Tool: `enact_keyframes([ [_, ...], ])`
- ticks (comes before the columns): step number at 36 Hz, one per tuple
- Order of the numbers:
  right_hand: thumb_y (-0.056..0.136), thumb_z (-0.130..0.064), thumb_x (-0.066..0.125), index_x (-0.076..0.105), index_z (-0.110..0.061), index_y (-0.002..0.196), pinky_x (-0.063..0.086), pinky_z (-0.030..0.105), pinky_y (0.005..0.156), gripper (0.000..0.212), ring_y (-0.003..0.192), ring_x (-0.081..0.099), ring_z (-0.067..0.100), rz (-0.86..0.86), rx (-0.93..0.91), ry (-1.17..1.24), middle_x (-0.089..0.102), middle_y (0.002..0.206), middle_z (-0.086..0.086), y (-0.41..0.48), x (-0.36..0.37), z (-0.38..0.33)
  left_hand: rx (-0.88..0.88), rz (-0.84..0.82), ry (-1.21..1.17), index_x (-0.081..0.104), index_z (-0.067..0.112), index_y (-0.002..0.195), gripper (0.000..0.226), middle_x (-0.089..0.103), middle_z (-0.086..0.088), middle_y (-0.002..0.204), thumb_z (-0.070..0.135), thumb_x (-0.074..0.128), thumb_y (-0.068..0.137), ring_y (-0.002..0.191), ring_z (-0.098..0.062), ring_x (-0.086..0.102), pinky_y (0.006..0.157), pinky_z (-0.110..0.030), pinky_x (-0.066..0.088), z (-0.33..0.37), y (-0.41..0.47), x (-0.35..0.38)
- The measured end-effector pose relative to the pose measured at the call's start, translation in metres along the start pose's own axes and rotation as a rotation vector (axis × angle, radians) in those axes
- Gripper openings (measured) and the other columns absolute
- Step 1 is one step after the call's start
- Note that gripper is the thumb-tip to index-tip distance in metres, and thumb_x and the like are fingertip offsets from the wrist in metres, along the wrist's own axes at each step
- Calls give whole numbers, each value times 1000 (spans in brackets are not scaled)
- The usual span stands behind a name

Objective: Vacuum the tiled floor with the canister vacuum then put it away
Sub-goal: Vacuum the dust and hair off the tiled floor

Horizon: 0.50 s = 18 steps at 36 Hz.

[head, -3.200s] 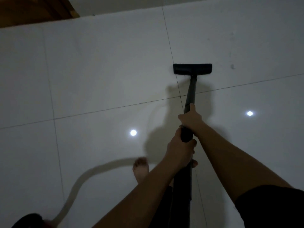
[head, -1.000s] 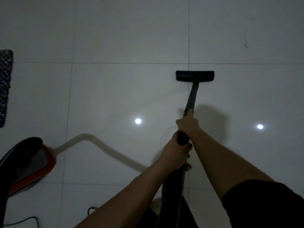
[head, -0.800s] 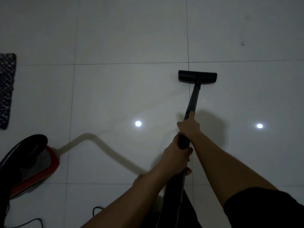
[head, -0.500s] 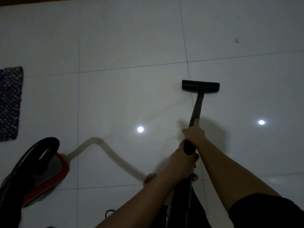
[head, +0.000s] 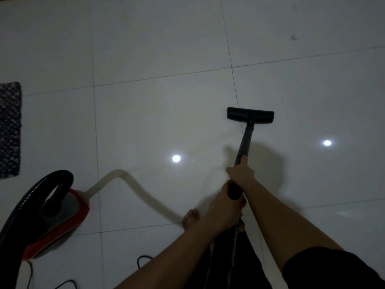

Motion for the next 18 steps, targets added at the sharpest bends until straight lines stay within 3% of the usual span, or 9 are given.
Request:
enact_keyframes([
  [4,94,-11,46,14,-14,149,34,28,80,64,121,50,33,30,-4,134,44,138,20,-6,-11,4,-14,0,9,48,12,123,28,52,5,73,11,49,95,56,-5,49,36,-4,36,11,-4,7],
  [6,94,-12,47,15,-16,149,34,28,81,64,122,49,32,36,-14,169,44,138,19,-9,-14,7,-24,-8,31,47,11,126,33,54,1,75,12,50,94,57,-10,52,48,-11,48,13,-9,8],
  [7,93,-12,48,15,-16,149,34,28,80,65,121,49,32,38,-18,182,44,138,19,-11,-13,8,-29,-13,31,47,12,127,34,56,-2,77,13,50,93,60,-16,55,60,-23,55,11,-12,8],
  [9,93,-12,49,16,-16,149,35,28,80,65,121,50,32,42,-25,203,44,138,19,-16,-10,10,-41,-16,35,46,15,127,35,59,-8,87,15,51,92,73,-24,59,79,-45,57,8,-20,8],
  [10,93,-11,49,16,-16,148,35,27,80,65,121,50,32,45,-26,206,44,138,19,-19,-8,11,-43,-13,33,47,16,126,34,59,-9,90,15,52,92,77,-25,59,82,-49,57,6,-24,7],
  [15,94,-11,47,14,-17,149,33,28,81,65,124,47,34,21,-20,199,40,141,21,-38,10,21,-89,-12,0,50,20,109,16,61,-9,83,18,51,93,71,-28,61,73,-43,56,-9,-46,3],
  [18,93,-11,47,14,-16,149,34,27,80,65,121,50,33,-7,-13,214,43,138,21,-49,23,29,-97,-11,92,49,15,124,32,64,-13,102,17,52,92,97,-36,65,87,-47,55,-19,-57,0],
])
Point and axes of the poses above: each hand's wrist, its own y-axis towards the middle knuckle, its own x-axis out of the palm, z = x × y, the point moved 1 cm from there along y, towards the middle knuckle
